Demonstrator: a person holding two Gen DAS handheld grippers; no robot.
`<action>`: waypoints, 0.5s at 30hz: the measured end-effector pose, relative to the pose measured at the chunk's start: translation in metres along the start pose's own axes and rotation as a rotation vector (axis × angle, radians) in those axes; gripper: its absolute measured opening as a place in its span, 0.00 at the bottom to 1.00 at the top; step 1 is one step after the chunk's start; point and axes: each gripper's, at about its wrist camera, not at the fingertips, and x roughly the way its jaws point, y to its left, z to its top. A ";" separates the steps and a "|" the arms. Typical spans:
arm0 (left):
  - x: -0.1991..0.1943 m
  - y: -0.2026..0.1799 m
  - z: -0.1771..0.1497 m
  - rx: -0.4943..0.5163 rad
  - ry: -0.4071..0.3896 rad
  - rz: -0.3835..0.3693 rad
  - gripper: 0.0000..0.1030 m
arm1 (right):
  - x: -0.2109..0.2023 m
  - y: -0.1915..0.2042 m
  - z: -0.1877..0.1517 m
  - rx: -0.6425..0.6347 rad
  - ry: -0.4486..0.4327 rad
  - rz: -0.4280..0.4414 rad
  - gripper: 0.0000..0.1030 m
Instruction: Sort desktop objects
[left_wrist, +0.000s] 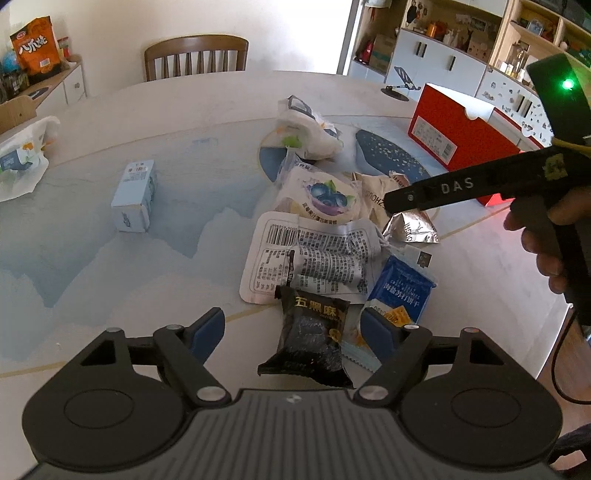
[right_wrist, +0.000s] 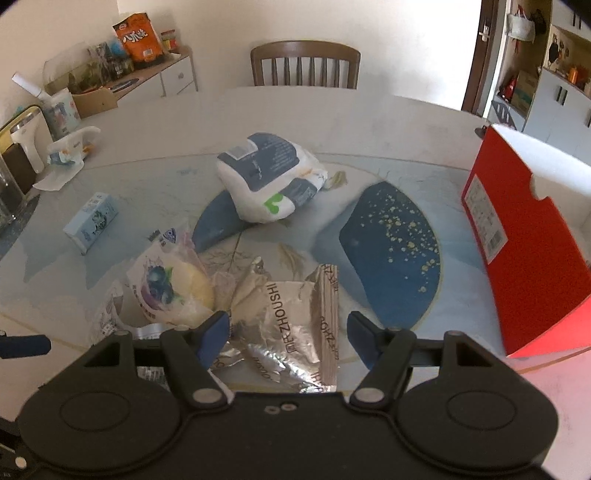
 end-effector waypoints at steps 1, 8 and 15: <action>0.001 0.000 0.000 0.000 0.001 0.001 0.78 | 0.002 0.001 0.001 0.001 0.003 0.001 0.69; 0.004 -0.001 -0.003 0.001 0.014 -0.002 0.75 | 0.015 0.007 0.003 -0.012 0.029 -0.001 0.72; 0.005 -0.003 -0.002 0.004 0.016 -0.004 0.75 | 0.017 0.001 0.001 -0.005 0.035 0.011 0.70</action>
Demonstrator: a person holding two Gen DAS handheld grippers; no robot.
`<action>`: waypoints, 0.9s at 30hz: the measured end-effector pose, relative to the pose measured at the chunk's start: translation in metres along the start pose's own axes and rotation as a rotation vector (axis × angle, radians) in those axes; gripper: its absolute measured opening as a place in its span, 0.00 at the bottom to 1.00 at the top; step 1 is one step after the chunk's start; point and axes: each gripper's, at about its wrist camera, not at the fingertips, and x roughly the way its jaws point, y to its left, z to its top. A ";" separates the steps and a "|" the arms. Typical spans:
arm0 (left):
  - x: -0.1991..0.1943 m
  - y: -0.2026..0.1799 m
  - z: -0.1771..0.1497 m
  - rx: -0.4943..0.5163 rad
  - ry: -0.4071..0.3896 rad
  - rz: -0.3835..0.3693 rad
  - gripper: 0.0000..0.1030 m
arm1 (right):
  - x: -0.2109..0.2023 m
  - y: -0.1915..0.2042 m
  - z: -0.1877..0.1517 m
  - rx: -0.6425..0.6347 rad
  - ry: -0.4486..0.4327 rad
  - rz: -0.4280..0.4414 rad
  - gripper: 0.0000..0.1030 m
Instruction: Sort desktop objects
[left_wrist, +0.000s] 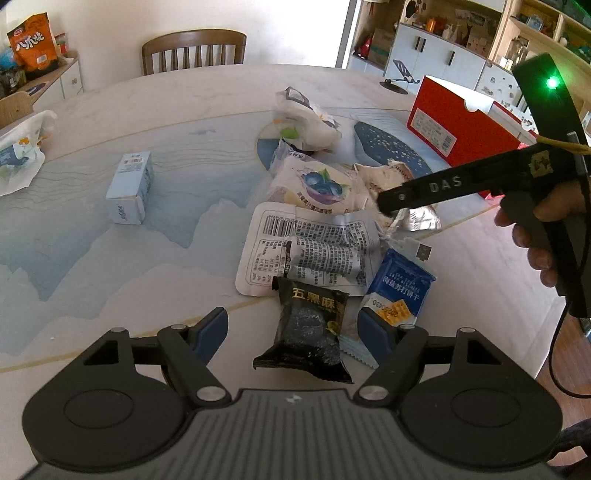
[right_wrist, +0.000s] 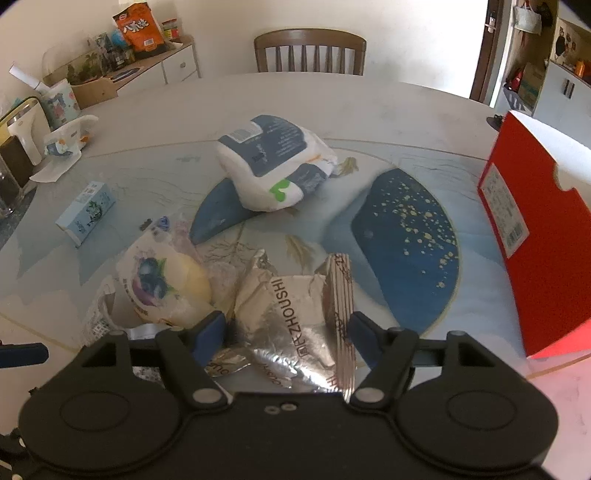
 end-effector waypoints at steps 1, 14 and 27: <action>0.000 0.000 0.000 0.002 0.000 0.001 0.75 | -0.001 -0.003 -0.001 0.000 -0.001 -0.007 0.70; 0.007 -0.004 -0.003 0.020 0.013 0.005 0.61 | -0.002 -0.019 0.004 -0.028 -0.015 -0.011 0.73; 0.010 -0.009 -0.006 0.073 -0.016 0.016 0.36 | 0.008 -0.019 0.005 -0.048 -0.010 0.013 0.67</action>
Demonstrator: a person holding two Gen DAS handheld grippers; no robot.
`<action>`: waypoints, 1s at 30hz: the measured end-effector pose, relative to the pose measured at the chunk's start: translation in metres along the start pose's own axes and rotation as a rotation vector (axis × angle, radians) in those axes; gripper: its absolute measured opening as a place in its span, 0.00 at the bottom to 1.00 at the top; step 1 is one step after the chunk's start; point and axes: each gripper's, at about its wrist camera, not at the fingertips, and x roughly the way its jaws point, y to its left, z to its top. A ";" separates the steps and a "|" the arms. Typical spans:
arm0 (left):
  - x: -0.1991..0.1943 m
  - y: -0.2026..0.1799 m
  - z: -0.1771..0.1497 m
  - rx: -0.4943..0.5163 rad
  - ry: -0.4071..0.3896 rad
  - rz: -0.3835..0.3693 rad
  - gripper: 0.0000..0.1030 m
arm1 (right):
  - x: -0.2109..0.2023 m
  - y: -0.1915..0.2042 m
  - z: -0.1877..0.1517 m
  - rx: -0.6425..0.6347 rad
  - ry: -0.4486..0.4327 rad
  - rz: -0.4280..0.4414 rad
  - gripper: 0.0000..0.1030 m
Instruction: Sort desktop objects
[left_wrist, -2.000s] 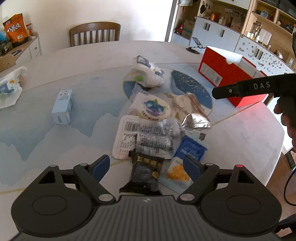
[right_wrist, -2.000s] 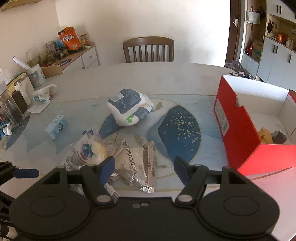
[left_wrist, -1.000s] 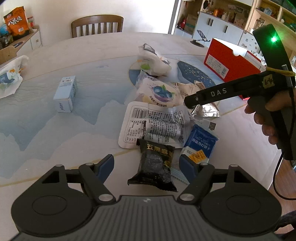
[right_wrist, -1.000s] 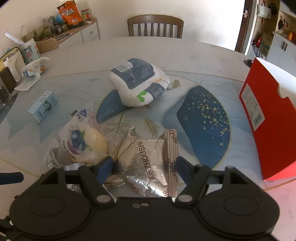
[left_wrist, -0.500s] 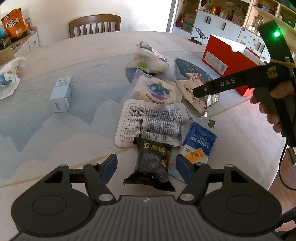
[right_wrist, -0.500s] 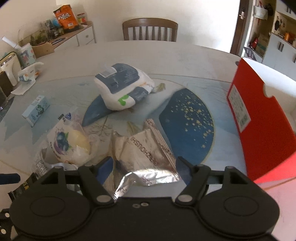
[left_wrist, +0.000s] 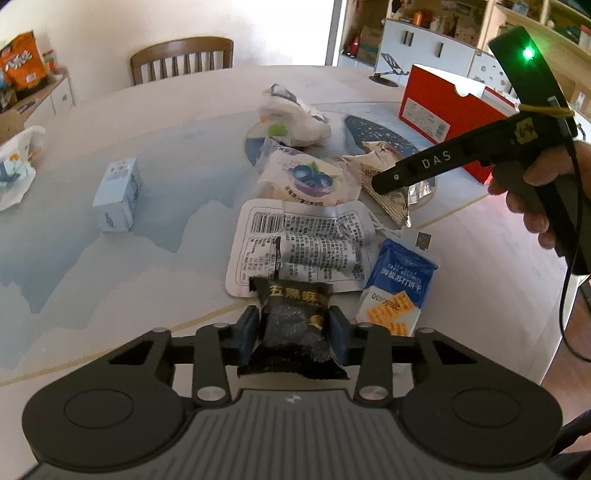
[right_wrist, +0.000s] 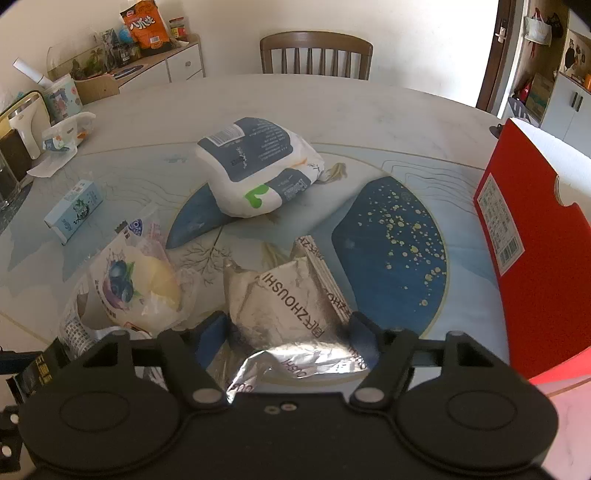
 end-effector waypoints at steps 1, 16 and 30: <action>0.000 0.000 0.000 0.004 -0.002 0.003 0.36 | 0.000 0.000 0.000 -0.001 0.000 -0.003 0.65; -0.006 0.008 0.003 -0.063 -0.035 -0.023 0.33 | -0.012 0.001 -0.002 0.015 -0.018 -0.038 0.49; -0.029 -0.004 0.029 -0.076 -0.093 -0.037 0.33 | -0.049 -0.012 -0.008 0.070 -0.031 -0.011 0.48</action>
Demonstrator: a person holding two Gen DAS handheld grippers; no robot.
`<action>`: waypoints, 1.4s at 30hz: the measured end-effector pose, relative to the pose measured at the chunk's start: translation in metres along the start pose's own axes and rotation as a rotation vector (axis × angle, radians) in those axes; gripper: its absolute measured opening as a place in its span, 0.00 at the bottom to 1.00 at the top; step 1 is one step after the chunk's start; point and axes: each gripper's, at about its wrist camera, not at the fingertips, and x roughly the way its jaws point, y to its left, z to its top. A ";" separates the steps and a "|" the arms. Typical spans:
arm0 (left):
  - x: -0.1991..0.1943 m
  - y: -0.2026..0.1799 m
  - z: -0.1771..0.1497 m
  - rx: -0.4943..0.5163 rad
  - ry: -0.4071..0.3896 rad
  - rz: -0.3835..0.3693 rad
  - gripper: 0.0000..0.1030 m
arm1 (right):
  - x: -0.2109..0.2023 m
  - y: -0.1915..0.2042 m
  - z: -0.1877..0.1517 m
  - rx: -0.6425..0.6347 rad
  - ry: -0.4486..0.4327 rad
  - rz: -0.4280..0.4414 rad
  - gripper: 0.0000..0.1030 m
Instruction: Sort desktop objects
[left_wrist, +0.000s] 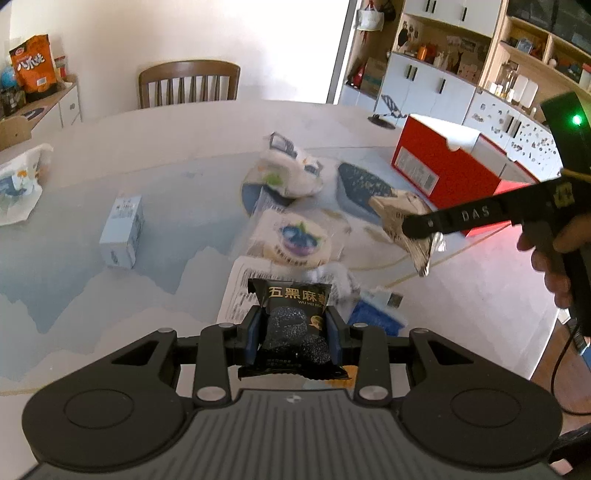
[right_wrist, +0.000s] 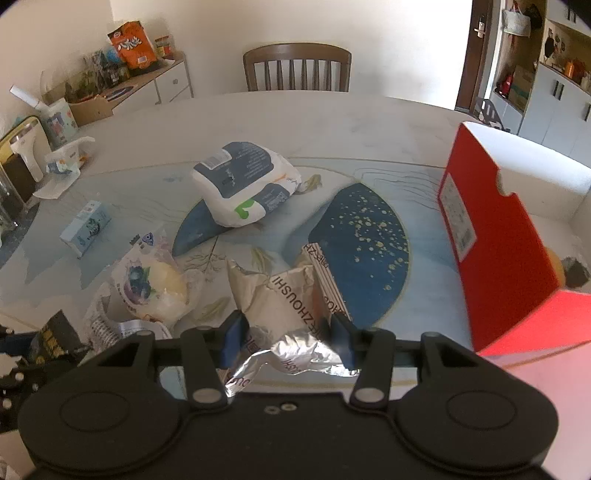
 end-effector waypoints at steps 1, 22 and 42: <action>-0.001 -0.002 0.002 0.002 -0.006 -0.004 0.33 | -0.003 -0.001 -0.001 0.006 -0.001 0.003 0.48; -0.011 -0.046 0.056 0.072 -0.093 -0.086 0.33 | -0.062 -0.034 -0.002 0.122 -0.046 0.033 0.48; 0.015 -0.107 0.100 0.155 -0.128 -0.171 0.33 | -0.098 -0.083 0.004 0.199 -0.090 0.040 0.48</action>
